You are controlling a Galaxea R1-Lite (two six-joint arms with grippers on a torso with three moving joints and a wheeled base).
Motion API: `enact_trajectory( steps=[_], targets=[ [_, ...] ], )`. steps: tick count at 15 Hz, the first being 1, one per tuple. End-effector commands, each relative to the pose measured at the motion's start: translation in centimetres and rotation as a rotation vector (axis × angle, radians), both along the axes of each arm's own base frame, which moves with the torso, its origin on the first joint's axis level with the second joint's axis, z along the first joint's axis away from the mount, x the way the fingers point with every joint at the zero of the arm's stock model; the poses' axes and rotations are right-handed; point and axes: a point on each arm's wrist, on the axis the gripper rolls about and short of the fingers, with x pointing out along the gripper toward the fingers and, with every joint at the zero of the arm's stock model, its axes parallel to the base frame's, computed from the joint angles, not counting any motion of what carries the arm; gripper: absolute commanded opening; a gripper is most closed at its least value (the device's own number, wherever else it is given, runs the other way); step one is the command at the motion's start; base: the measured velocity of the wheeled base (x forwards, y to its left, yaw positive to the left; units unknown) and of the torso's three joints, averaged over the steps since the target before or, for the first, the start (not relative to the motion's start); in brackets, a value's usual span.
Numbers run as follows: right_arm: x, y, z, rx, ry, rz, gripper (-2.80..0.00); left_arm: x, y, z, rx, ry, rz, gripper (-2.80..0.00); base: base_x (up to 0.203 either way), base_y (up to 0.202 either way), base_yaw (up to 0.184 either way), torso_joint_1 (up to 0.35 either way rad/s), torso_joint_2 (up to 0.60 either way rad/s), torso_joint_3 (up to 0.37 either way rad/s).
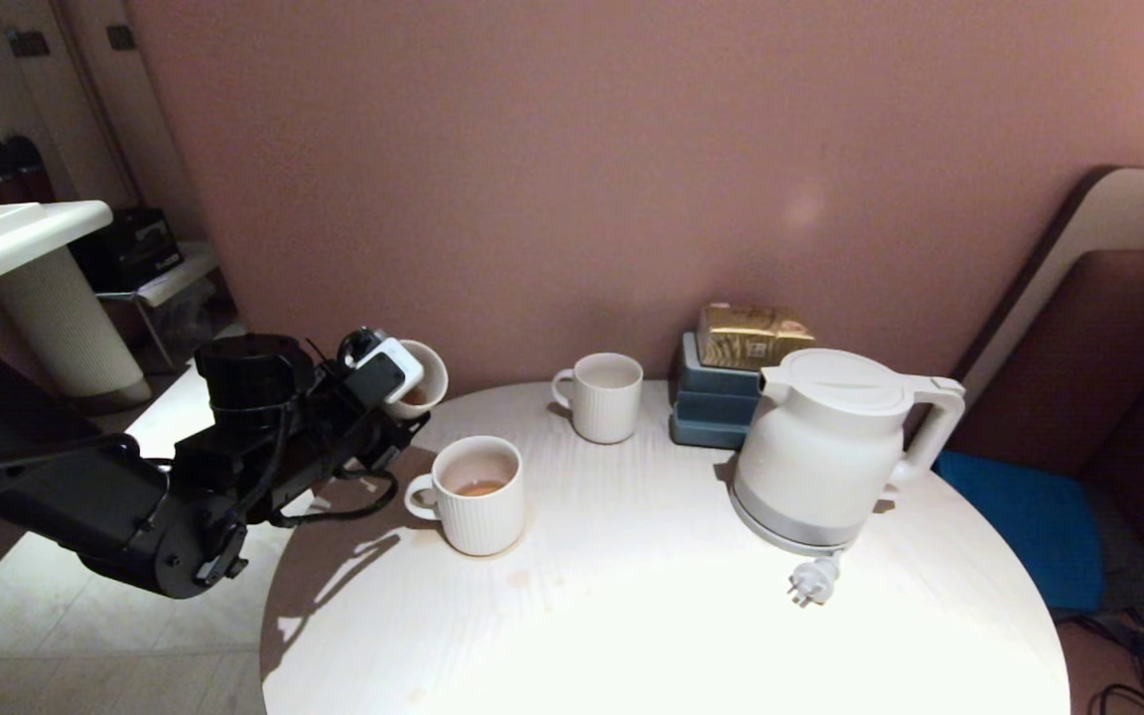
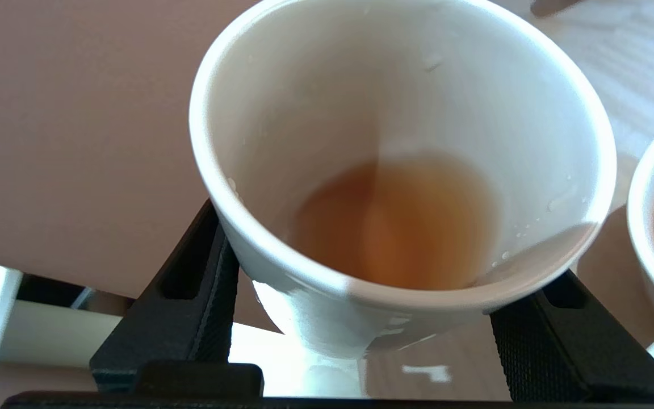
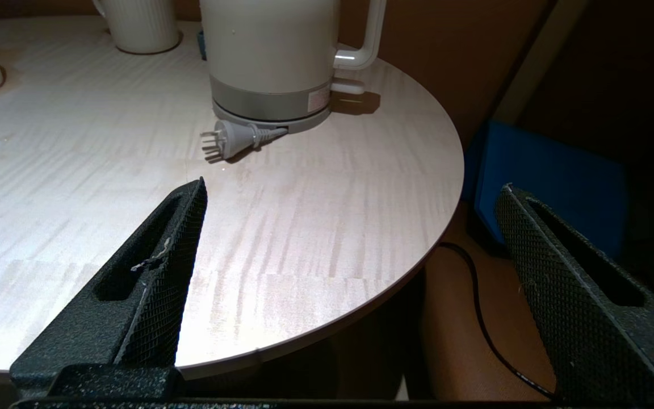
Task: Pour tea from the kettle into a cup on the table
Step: Pour water into another cup
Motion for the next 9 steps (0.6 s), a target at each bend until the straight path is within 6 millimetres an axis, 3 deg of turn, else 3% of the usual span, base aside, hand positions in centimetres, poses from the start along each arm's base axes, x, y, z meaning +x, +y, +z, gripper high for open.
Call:
enact_trajectory(
  steps=[1,9],
  targets=[
    [0.0,0.0,0.0,0.0,0.0,0.0,0.0,0.0,-0.2,-0.2,0.025,-0.005,-0.009,-2.8,0.0,0.0,0.0,0.0,0.0,0.0],
    [0.0,0.0,0.0,0.0,0.0,0.001,0.0,-0.3,-1.7,-0.3,0.158,-0.041,-0.043,-2.8,0.0,0.0,0.0,0.0,0.0,0.0]
  ],
)
